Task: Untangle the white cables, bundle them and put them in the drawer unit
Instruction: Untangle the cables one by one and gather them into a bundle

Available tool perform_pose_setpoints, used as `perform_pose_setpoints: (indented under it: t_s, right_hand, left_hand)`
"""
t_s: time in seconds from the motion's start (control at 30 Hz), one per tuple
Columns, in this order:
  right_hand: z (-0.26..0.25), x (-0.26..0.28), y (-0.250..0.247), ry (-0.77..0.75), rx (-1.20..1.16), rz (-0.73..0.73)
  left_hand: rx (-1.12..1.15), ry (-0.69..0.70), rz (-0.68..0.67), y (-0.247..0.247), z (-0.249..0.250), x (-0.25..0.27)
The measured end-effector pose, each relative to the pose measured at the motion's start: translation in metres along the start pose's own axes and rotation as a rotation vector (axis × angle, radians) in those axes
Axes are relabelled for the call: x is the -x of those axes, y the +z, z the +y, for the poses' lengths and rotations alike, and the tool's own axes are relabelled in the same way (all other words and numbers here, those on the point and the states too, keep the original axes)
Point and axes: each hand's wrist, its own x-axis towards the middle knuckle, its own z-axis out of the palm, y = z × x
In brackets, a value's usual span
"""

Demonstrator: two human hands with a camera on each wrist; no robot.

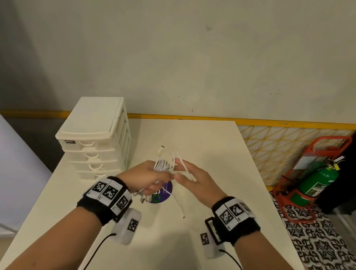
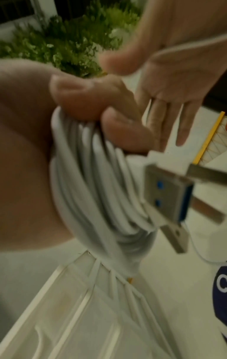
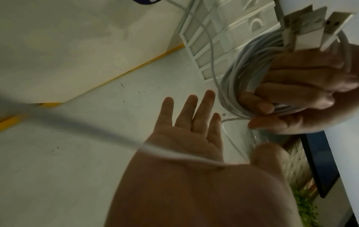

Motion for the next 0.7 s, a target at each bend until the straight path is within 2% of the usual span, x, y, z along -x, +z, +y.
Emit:
perform_pose_setpoints:
  t_s: [0.1, 0.23, 0.37, 0.5, 0.57, 0.63, 0.7]
  right_hand:
    - [-0.002, -0.005, 0.0, -0.002, -0.062, 0.049]
    - [0.002, -0.011, -0.019, 0.025, -0.129, 0.125]
    - [0.0, -0.01, -0.016, 0.087, -0.11, 0.054]
    - [-0.005, -0.007, 0.003, 0.204, -0.495, -0.087]
    - [-0.003, -0.001, 0.011, 0.196, -0.443, -0.095]
    - [0.007, 0.003, 0.017, 0.209, -0.307, -0.031]
    - [0.02, 0.006, 0.019, 0.239, -0.209, 0.077]
  left_hand:
    - [0.028, -0.009, -0.046, 0.0, 0.002, 0.005]
    - [0.106, 0.007, -0.192, -0.002, -0.003, 0.013]
    - [0.325, 0.089, -0.083, -0.001, -0.003, 0.009]
    - [0.517, 0.182, -0.072, -0.004, 0.005, 0.001]
    - [0.662, 0.256, -0.15, -0.009, 0.007, -0.002]
    - [0.859, 0.403, -0.262, -0.018, 0.011, -0.003]
    - [1.034, 0.496, -0.258, -0.026, 0.017, 0.0]
